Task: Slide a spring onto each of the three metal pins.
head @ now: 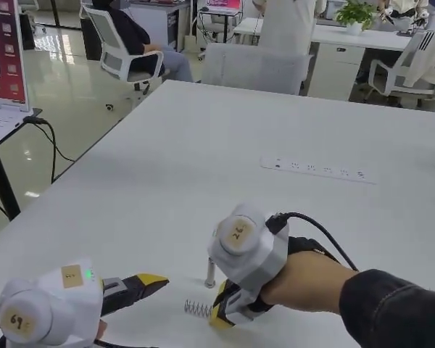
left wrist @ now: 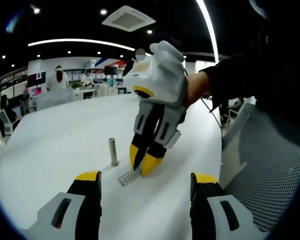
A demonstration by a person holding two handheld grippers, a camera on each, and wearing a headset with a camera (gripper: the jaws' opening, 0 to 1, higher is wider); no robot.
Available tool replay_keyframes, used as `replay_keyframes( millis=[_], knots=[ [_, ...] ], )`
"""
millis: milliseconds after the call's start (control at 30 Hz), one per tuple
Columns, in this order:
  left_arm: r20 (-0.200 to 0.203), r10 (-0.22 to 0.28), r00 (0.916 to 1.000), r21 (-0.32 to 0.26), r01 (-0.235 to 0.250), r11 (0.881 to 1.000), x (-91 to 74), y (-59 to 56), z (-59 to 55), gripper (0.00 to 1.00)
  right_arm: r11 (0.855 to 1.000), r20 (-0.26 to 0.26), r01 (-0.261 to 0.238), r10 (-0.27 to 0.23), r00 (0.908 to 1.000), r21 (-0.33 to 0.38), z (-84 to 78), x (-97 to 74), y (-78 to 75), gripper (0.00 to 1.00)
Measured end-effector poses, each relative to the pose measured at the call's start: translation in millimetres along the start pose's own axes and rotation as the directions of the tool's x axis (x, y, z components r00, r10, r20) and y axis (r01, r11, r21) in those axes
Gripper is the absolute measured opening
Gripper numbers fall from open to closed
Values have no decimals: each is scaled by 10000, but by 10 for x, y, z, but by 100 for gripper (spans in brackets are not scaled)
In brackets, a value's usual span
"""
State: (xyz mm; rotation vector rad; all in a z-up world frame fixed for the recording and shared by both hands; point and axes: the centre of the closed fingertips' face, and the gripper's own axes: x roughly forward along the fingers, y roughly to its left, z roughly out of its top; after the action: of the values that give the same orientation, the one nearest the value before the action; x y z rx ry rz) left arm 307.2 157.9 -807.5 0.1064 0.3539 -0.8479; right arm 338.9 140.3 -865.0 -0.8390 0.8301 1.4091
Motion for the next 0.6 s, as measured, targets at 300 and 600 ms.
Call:
replay_keyframes(
  millis=[300, 600],
  knots=[
    [-25, -88, 10000, 34, 88, 10000, 24, -14, 1, 68, 9999, 38, -148, 148, 9999, 47, -6, -108, 63, 8],
    [-68, -334, 9994, 147, 335, 9993, 89, -71, 23, 66, 10000, -35, -66, 66, 10000, 9, -113, -289, 115, 8]
  ],
)
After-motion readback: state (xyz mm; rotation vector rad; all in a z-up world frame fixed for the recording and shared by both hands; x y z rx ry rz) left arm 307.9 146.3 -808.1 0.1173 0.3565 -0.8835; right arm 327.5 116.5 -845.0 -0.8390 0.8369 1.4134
